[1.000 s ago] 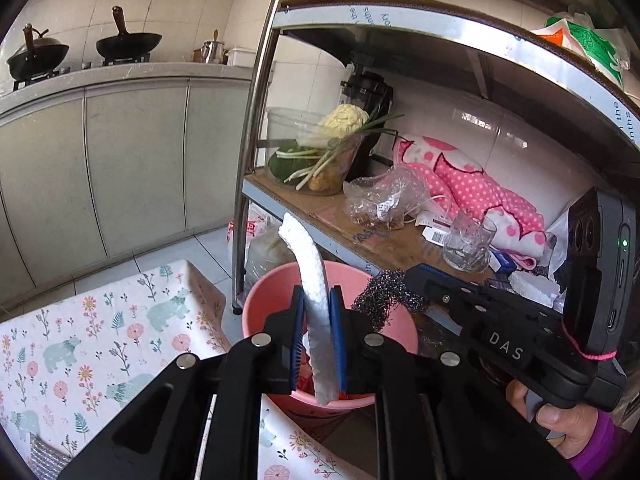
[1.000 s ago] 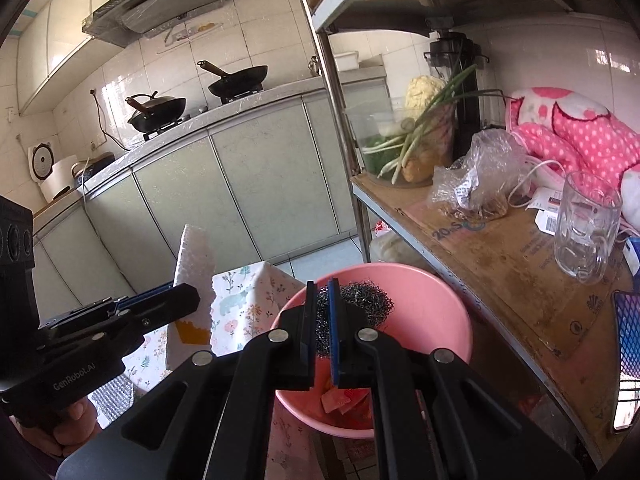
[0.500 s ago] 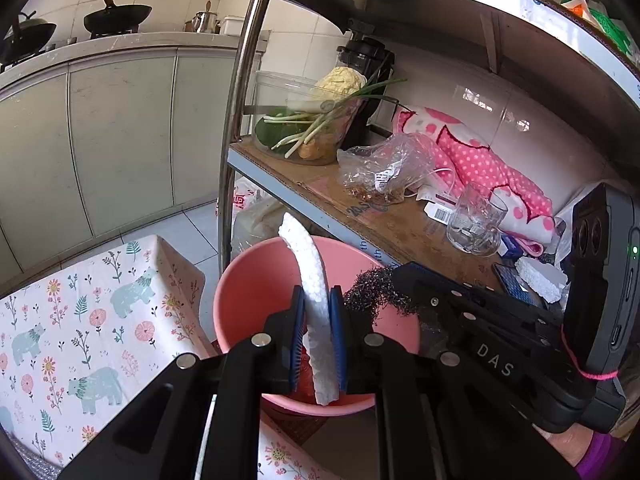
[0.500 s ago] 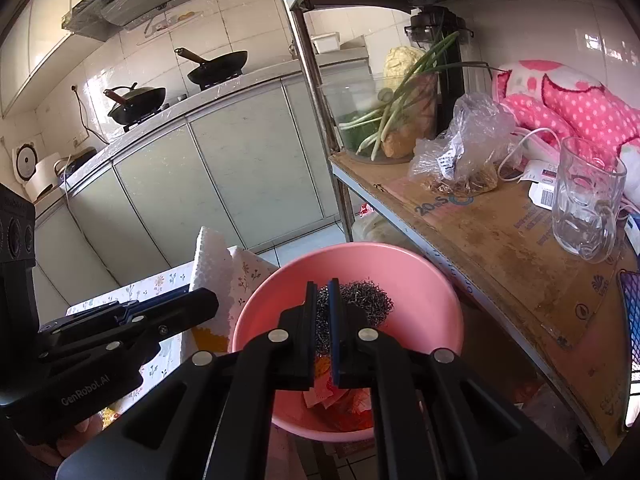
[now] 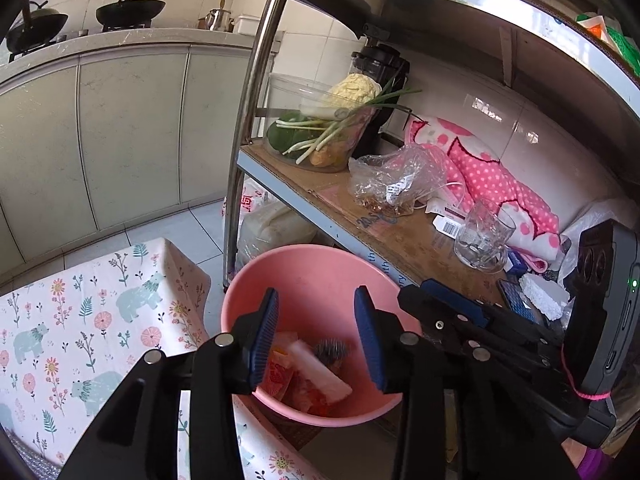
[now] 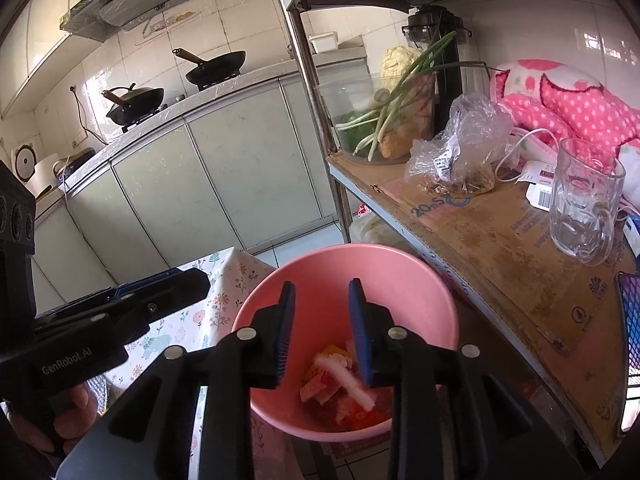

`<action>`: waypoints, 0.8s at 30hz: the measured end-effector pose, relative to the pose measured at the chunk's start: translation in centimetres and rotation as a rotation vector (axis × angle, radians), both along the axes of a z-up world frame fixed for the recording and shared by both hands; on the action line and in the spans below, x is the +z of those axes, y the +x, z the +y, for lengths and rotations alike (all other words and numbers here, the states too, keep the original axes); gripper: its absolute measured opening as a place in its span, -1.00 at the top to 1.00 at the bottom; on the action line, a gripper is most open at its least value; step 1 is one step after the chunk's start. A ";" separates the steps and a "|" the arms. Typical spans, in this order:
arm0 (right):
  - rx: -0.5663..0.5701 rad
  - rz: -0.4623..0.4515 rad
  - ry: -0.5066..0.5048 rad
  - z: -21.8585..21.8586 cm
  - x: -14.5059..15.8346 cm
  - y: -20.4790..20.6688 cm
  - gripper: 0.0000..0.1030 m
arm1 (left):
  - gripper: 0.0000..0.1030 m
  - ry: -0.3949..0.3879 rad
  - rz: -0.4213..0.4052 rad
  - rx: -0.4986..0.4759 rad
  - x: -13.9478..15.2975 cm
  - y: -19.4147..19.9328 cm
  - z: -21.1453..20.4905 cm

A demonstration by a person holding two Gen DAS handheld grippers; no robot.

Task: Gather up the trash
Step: 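Open both tools to drop the strip and steel wool into the bucket, then move both tools back over the table toward the mesh pad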

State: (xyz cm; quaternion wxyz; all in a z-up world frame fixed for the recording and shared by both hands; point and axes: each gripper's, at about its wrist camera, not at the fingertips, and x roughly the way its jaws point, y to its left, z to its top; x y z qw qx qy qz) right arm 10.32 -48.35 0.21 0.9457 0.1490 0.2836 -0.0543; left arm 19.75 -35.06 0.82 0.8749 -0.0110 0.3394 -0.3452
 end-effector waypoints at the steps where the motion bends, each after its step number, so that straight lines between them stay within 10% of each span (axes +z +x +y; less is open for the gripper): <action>1: 0.001 -0.002 -0.001 0.0 0.1 -0.1 0.45 | 0.25 -0.005 -0.002 0.003 0.2 -0.1 0.2; 24: 0.323 0.055 0.017 11.2 0.6 -4.4 0.32 | 0.07 0.034 -0.084 0.233 4.9 -5.2 16.9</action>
